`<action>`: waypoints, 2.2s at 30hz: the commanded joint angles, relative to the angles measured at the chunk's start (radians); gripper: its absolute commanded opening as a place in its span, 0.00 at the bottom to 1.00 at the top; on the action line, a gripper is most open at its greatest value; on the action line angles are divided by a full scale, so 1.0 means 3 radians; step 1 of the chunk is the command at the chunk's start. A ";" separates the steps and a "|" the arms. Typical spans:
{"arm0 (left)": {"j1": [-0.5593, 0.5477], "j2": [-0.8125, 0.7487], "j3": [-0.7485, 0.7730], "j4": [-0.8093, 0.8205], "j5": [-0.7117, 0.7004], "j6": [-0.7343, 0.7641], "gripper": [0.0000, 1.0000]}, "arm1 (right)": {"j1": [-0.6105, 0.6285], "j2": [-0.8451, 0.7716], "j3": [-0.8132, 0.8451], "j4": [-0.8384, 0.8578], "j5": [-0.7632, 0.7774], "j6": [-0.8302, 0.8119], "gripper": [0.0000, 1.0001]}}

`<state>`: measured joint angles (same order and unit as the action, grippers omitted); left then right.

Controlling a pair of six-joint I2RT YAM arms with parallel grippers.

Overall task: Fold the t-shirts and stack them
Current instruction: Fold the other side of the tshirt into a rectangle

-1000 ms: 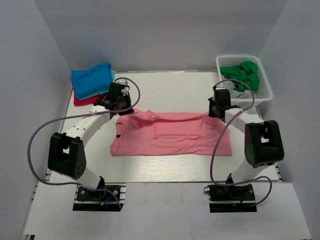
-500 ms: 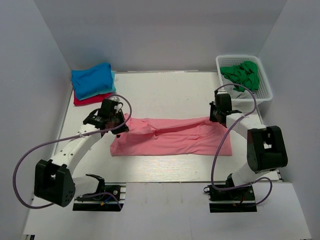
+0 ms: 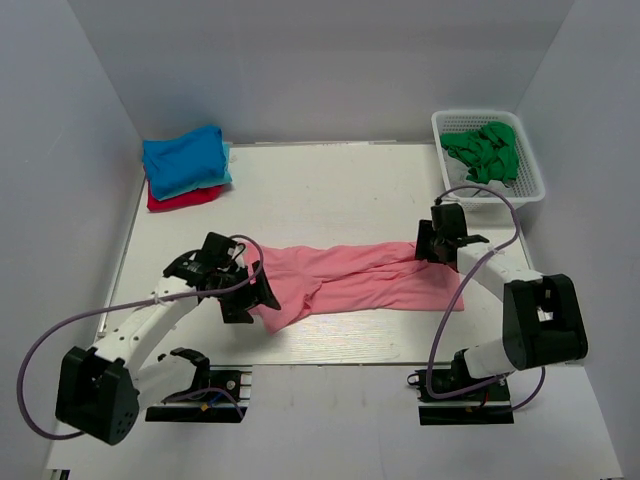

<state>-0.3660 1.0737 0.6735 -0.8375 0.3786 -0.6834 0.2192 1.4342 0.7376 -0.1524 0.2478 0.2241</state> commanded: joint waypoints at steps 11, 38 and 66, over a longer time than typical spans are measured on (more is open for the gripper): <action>0.0049 0.1181 0.1646 -0.0506 -0.1343 0.0330 1.00 | 0.0011 -0.0373 0.0215 -0.0243 0.0084 0.0086 0.90; 0.0177 0.1821 0.1257 0.0522 -0.1804 0.0304 0.00 | 0.0001 -0.0312 0.0277 -0.0351 0.0043 0.0117 0.90; 0.0489 0.2813 0.2571 -0.0312 -0.2464 0.0514 0.99 | -0.0004 -0.0102 0.0374 -0.0290 0.0135 0.0214 0.90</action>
<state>-0.2337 1.9408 1.3632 -0.9211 -0.2913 -0.5095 0.2180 1.3964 0.7967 -0.2607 0.2607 0.2810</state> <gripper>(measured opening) 0.920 0.904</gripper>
